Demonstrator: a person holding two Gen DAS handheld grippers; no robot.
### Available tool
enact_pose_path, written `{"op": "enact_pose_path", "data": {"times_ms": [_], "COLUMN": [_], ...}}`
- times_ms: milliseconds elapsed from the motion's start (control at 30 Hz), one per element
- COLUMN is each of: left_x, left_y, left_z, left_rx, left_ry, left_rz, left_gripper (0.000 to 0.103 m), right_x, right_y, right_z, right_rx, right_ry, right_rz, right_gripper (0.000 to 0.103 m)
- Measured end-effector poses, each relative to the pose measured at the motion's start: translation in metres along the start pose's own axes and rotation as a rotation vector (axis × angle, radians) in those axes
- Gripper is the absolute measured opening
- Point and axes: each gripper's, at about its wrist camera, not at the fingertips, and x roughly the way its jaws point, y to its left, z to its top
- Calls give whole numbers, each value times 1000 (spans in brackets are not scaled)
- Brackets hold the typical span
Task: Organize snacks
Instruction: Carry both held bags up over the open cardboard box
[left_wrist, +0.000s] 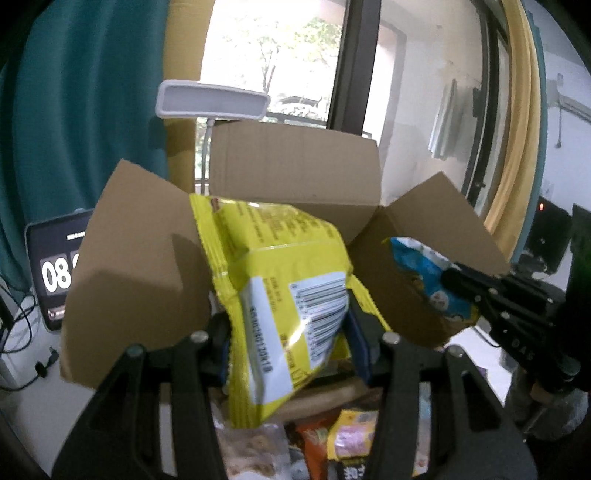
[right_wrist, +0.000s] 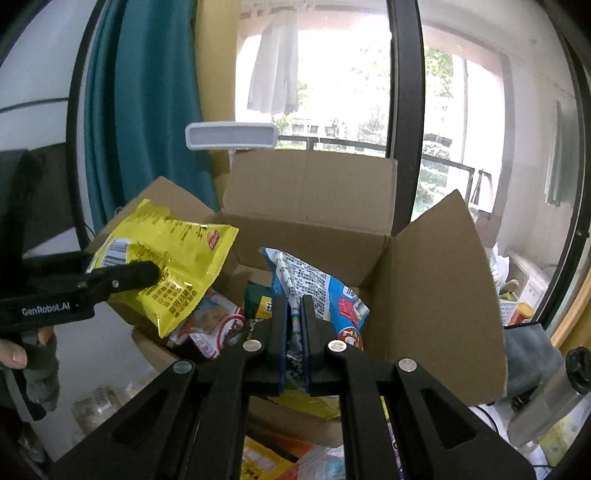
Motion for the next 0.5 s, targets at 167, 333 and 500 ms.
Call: {"op": "enact_pose_path", "data": {"times_ms": [167, 333, 500], "left_x": [23, 54, 76], "left_y": [4, 5, 4], "left_z": [5, 2, -6], "left_rx": [0, 8, 14], "left_ry": [27, 93, 144], "left_rz": [34, 72, 89], "left_gripper": [50, 51, 51], "right_x": [21, 50, 75], "right_y": [-4, -5, -5], "right_z": [3, 2, -3], "right_rx": [-1, -1, 20], "right_ry": [11, 44, 84], "right_rz": [-21, -29, -26], "right_gripper": [7, 7, 7]}}
